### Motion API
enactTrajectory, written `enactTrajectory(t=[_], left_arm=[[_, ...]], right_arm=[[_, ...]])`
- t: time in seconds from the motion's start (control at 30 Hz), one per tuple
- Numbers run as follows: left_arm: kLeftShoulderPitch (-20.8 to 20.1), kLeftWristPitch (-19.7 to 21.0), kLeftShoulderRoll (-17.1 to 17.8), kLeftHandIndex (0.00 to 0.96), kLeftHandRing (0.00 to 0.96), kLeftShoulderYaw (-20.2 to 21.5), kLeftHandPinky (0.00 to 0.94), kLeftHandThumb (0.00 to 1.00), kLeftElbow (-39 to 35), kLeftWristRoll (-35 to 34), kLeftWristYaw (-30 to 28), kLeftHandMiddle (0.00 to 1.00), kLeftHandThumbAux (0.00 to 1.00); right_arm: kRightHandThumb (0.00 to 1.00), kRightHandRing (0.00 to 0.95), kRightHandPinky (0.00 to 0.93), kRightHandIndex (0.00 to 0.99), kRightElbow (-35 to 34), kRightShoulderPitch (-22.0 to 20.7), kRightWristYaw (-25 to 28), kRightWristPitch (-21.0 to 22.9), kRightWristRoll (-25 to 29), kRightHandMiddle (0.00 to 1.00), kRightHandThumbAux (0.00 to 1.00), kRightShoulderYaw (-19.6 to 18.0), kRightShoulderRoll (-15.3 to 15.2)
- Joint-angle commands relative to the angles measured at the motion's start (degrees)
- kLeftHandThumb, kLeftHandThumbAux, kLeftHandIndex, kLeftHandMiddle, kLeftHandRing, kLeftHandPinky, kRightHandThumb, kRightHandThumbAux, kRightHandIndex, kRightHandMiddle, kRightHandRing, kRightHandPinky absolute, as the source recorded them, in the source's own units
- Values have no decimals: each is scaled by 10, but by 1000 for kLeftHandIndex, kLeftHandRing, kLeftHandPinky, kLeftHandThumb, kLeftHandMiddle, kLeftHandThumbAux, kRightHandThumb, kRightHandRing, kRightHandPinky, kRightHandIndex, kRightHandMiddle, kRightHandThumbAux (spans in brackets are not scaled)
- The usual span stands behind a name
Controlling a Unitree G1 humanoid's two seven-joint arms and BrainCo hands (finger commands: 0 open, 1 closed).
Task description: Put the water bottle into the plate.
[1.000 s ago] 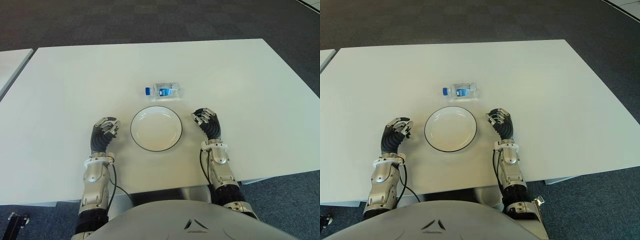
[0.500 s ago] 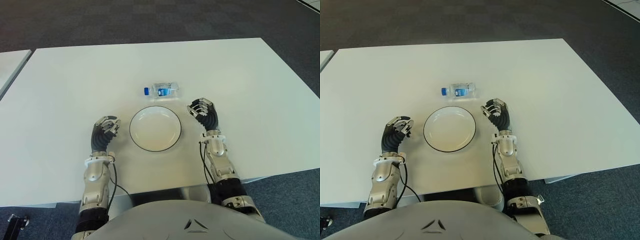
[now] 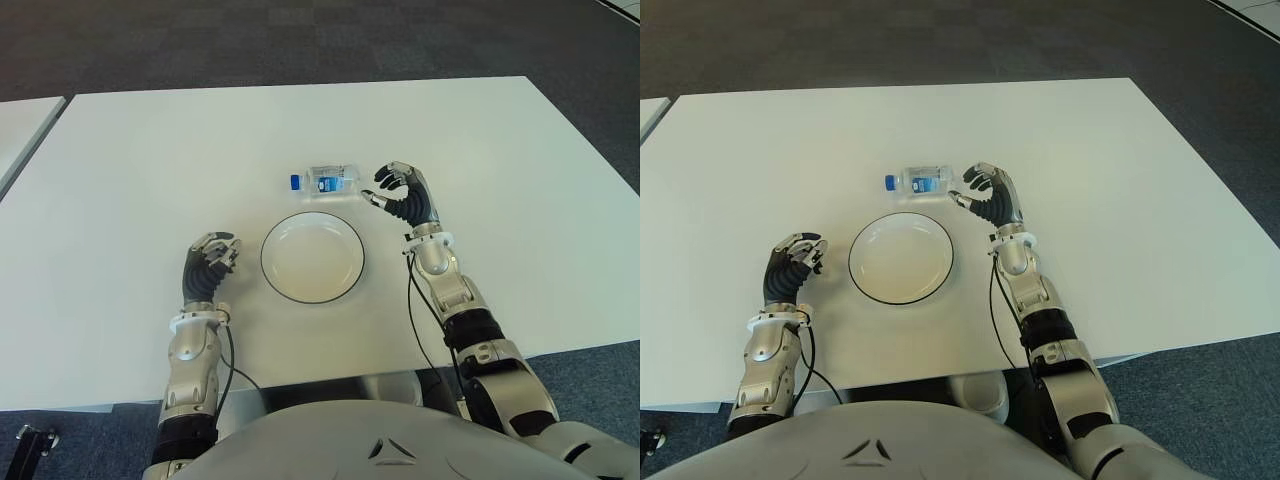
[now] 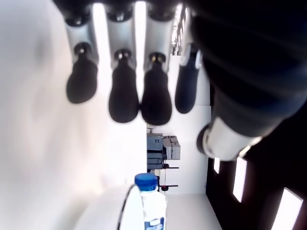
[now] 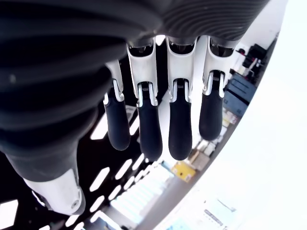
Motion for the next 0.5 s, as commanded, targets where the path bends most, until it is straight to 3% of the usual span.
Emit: enactTrajectory(t=[0.03,0.23,0.3,0.5], left_arm=[[4,3,-7,434,711,-2,713,703,0,7,9,726,721],[5,-8,-5,433,712,-4,716,702,3,9,3,726,722],[6,-7,-6,433,711,-3,712,701,2,8,1,725,722],[7,-14,-5,433,714,-4,720,701,3,3,-4,727,722]], right_arm=[[691,383,348,411,32,-60,33,13,-32,389,731,38,-15],[687,257,250,404,43,-116,75,54,-85,268,728,92,-27],[566,187,184,253,63,-141,81,63,-106,203,696,112,-27],[510,33,27,77,177,-224,63,84,-175,37,618,184,-11]])
